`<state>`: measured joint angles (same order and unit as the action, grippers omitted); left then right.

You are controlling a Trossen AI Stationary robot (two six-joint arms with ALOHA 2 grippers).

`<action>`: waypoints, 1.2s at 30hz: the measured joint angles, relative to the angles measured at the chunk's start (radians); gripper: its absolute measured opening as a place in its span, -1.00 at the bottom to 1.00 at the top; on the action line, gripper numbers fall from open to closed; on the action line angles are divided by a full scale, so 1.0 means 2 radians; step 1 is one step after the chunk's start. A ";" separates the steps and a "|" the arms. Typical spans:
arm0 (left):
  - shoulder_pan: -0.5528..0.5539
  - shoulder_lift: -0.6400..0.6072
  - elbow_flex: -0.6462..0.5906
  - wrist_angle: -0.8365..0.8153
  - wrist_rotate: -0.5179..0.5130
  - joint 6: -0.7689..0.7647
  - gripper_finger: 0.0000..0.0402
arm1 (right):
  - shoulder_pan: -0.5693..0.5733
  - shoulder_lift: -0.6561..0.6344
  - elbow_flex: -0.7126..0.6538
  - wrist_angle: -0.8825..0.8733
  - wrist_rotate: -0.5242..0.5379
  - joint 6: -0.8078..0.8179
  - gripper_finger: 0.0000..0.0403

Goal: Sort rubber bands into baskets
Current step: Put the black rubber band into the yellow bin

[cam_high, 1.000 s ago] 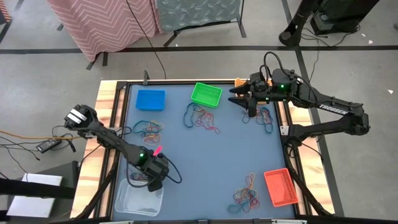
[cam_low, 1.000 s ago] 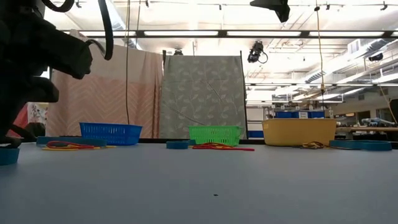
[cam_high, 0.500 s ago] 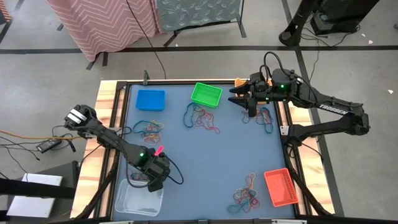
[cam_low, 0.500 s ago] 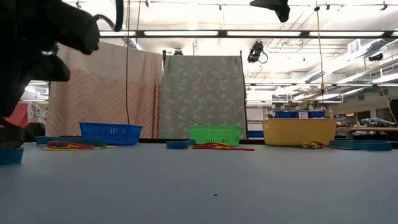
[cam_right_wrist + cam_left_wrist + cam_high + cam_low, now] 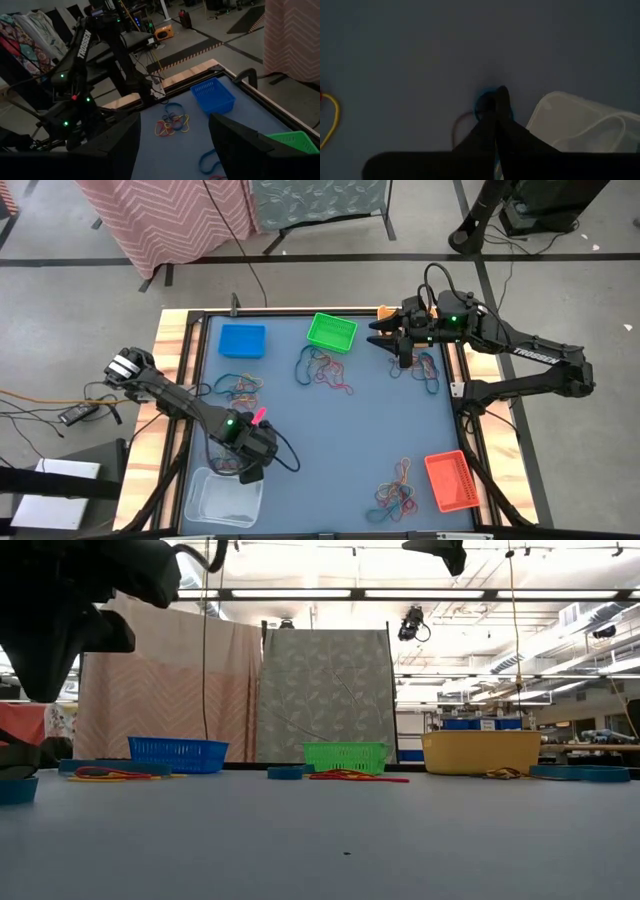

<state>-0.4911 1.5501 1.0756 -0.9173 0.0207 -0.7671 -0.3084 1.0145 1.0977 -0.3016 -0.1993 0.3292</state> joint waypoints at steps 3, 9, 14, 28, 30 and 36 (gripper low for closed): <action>0.001 0.000 0.000 0.003 -0.001 -0.005 -0.80 | 0.000 0.000 0.000 0.000 0.000 0.003 0.23; 0.000 0.000 0.000 0.022 0.005 0.000 -0.45 | 0.000 0.000 0.000 0.000 0.000 -0.006 0.23; 0.000 0.000 -0.001 0.023 0.005 0.009 -0.16 | 0.000 0.000 0.000 0.000 0.000 -0.008 0.23; 0.000 0.000 -0.063 0.103 0.025 -0.002 -0.04 | 0.000 0.000 0.000 -0.001 0.000 -0.009 0.23; 0.000 0.000 -0.067 0.110 0.022 -0.002 -0.04 | 0.000 0.000 0.000 -0.001 0.000 -0.009 0.23; 0.000 0.000 -0.081 0.113 0.027 -0.002 -0.04 | 0.000 0.000 0.000 -0.001 0.000 -0.009 0.23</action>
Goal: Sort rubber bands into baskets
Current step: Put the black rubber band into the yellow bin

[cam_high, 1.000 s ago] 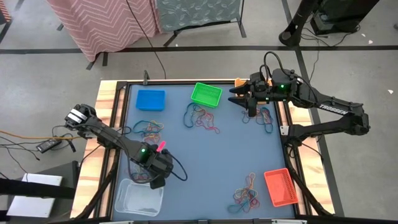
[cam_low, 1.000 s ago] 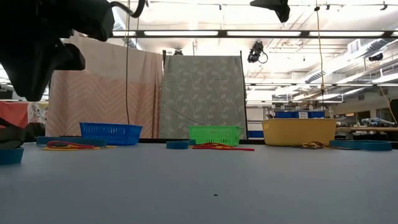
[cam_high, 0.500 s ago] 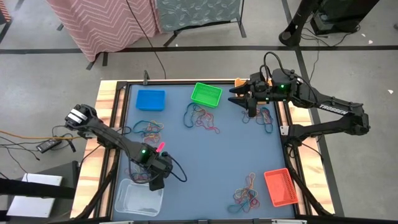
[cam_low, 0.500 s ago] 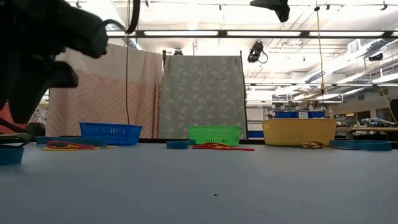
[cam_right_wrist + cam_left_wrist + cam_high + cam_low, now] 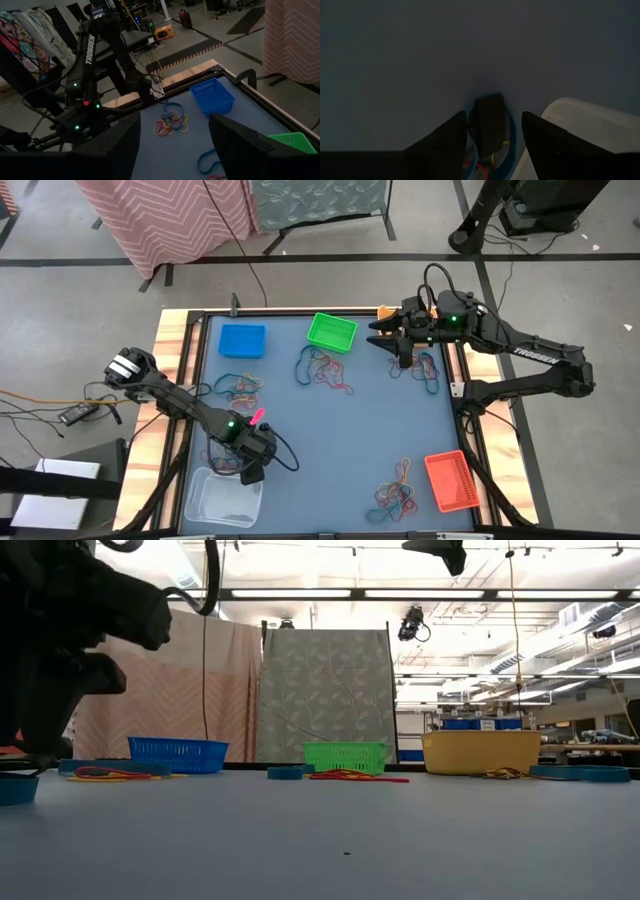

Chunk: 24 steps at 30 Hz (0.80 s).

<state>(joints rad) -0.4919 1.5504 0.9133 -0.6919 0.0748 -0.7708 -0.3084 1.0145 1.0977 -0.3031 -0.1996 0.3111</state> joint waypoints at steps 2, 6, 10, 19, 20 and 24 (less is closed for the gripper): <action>0.000 0.000 -0.005 0.001 0.001 0.000 -0.04 | 0.000 0.000 0.000 0.000 0.000 0.000 0.23; 0.000 0.000 -0.010 0.001 0.001 -0.012 -0.04 | 0.000 0.000 0.000 -0.001 0.000 0.000 0.23; 0.000 0.000 -0.011 0.002 0.001 -0.012 -0.04 | 0.000 0.000 0.000 -0.004 0.000 0.000 0.23; 0.000 0.000 -0.011 0.007 -0.012 -0.013 -0.24 | 0.000 0.000 0.000 -0.006 0.000 0.000 0.23; 0.000 0.000 -0.011 0.010 -0.013 -0.013 -0.25 | 0.000 0.000 0.000 -0.006 0.000 0.000 0.23; 0.000 0.000 -0.011 0.012 -0.014 -0.013 -0.26 | 0.000 0.000 0.000 -0.009 0.000 0.000 0.23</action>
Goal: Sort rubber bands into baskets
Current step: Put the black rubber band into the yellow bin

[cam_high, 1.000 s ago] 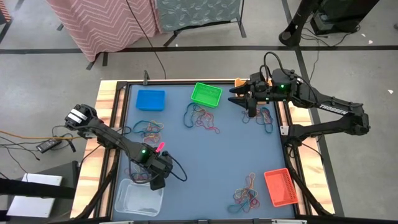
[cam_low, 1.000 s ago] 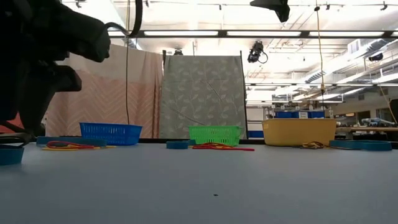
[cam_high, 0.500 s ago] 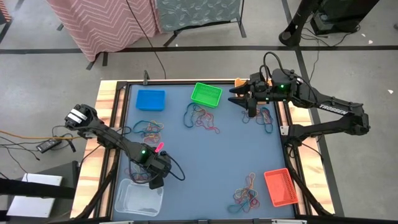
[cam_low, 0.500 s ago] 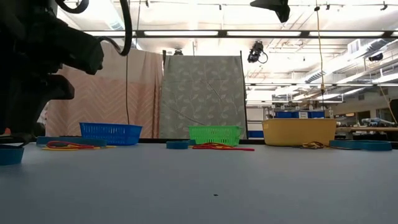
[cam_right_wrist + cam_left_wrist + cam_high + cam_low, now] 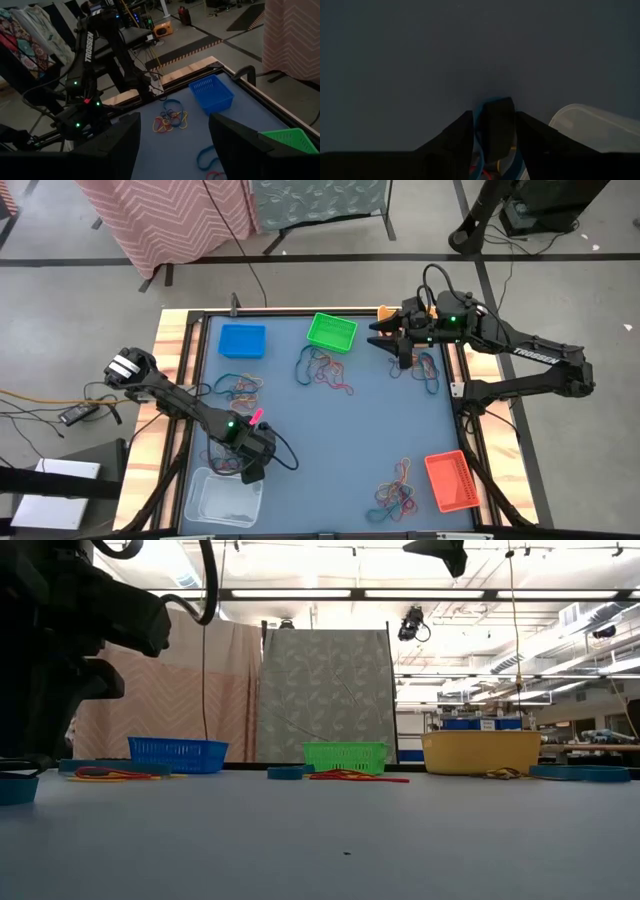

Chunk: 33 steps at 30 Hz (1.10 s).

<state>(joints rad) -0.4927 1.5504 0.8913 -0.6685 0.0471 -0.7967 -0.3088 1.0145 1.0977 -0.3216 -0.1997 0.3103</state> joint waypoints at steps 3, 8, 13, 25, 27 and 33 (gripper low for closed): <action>0.000 0.000 0.000 0.000 0.000 0.002 -0.26 | 0.000 0.000 0.000 -0.003 0.000 0.000 0.23; -0.003 0.000 0.000 -0.002 -0.021 0.003 -0.26 | 0.000 0.000 0.000 -0.010 0.000 0.000 0.23; -0.011 0.000 0.000 -0.002 -0.027 0.003 -0.26 | 0.000 0.000 0.000 -0.010 0.000 0.000 0.23; -0.023 0.009 0.000 0.006 -0.011 -0.012 -0.26 | 0.000 0.000 0.000 -0.010 0.000 0.000 0.23; -0.023 0.019 0.000 0.006 -0.008 -0.012 -0.26 | 0.000 0.000 0.000 -0.010 0.000 0.000 0.23; -0.023 0.029 0.001 0.015 -0.001 -0.013 -0.27 | 0.000 0.000 0.000 -0.009 0.000 0.000 0.23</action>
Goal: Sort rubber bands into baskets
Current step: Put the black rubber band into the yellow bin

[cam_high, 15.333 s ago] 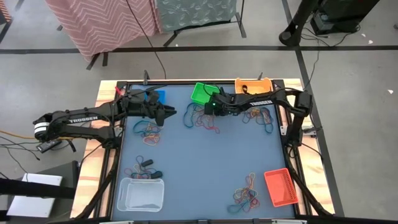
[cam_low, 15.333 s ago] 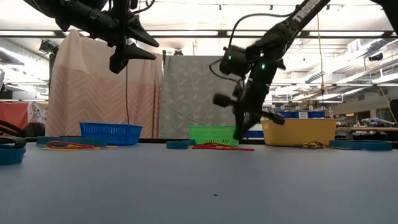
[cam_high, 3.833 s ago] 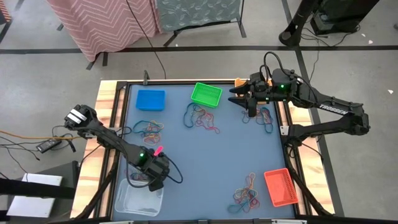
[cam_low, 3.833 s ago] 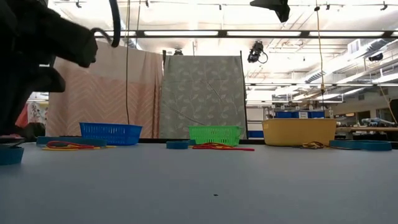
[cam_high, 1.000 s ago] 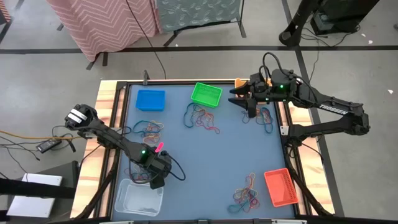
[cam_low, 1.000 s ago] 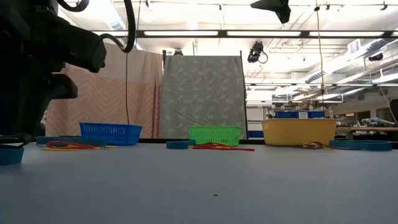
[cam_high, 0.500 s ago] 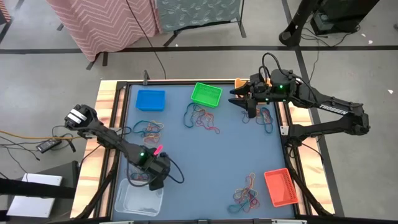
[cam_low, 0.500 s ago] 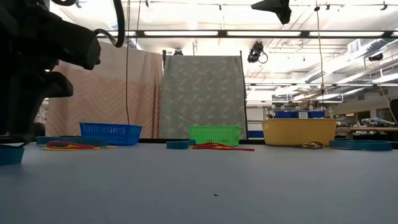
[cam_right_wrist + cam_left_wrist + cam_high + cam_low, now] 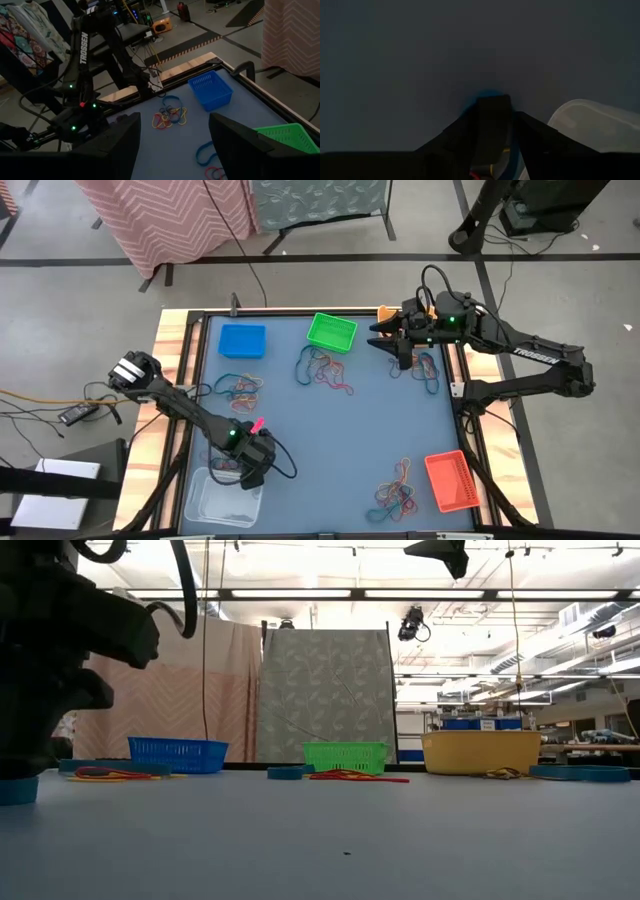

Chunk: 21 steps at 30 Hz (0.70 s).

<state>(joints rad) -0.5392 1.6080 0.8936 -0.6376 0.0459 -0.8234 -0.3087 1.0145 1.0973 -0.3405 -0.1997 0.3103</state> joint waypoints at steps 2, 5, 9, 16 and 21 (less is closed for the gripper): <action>0.000 0.000 0.000 -0.001 0.006 0.000 -0.27 | 0.000 0.000 0.000 0.000 0.000 0.000 0.23; 0.000 0.000 0.000 -0.001 0.015 0.000 -0.27 | 0.000 0.000 0.000 0.000 0.000 0.000 0.23; 0.000 -0.002 0.000 -0.002 0.019 0.000 -0.39 | 0.000 0.000 0.000 0.000 0.000 0.000 0.23; 0.001 -0.002 0.023 -0.035 0.017 0.004 -0.92 | 0.000 0.000 0.000 0.001 0.000 0.000 0.23; 0.001 -0.002 0.032 -0.040 0.015 0.004 -0.97 | 0.000 0.000 0.000 0.001 0.000 0.000 0.23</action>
<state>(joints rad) -0.5369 1.6032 0.9577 -0.7167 0.0765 -0.8154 -0.3086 1.0145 1.0973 -0.3393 -0.1997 0.3109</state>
